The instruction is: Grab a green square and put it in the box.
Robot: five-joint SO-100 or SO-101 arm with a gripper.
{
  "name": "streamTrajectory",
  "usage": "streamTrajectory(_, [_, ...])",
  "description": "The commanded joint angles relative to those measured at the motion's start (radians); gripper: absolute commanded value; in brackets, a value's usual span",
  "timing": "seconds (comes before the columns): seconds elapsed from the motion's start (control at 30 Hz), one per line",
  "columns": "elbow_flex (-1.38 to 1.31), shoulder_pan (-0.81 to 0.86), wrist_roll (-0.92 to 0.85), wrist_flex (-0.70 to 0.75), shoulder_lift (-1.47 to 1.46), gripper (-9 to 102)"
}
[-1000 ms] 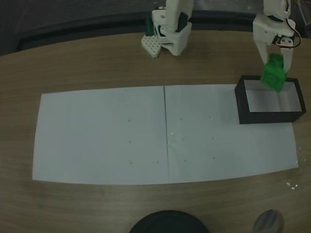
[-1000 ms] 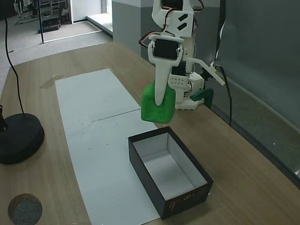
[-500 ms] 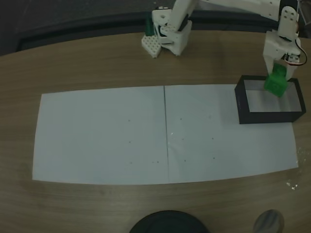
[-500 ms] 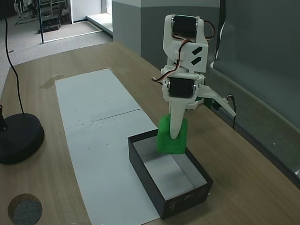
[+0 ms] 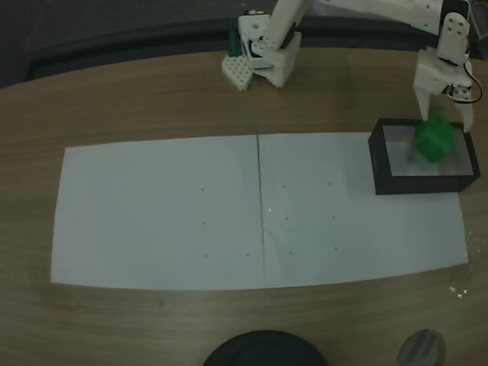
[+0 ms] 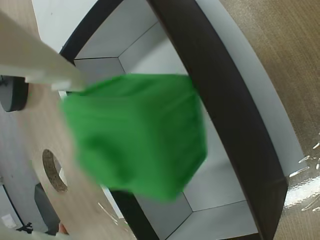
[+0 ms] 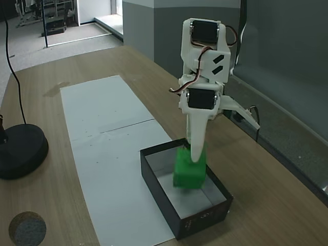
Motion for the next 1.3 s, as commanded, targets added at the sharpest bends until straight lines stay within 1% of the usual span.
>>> streamTrajectory(0.0, [-0.025, 0.0, 0.002, 0.021, 0.035, 31])
streamTrajectory(0.17, [-0.025, 0.011, 0.003, 0.043, 0.135, 30])
streamTrajectory(0.2, [-0.023, 0.011, -0.002, 0.06, 0.176, 26])
streamTrajectory(0.23, [-0.021, 0.012, -0.005, 0.074, 0.221, 20])
streamTrajectory(0.3, [-0.014, 0.04, -0.006, 0.101, 0.322, 3])
streamTrajectory(0.33, [-0.011, 0.072, -0.011, 0.106, 0.377, -1])
streamTrajectory(0.4, [0.0, 0.181, -0.02, 0.115, 0.492, 3])
streamTrajectory(0.47, [0.031, 0.302, -0.003, 0.11, 0.618, 0])
streamTrajectory(0.57, [0.112, 0.433, 0.005, 0.109, 0.811, 0])
streamTrajectory(0.8, [0.457, 0.675, 0.006, 0.106, 1.335, 0])
streamTrajectory(1.03, [0.81, 0.868, 0.032, 0.104, 1.713, 0])
streamTrajectory(1.1, [0.861, 0.922, 0.032, 0.104, 1.793, 0])
streamTrajectory(1.27, [0.931, 1.035, 0.023, 0.02, 1.939, 0])
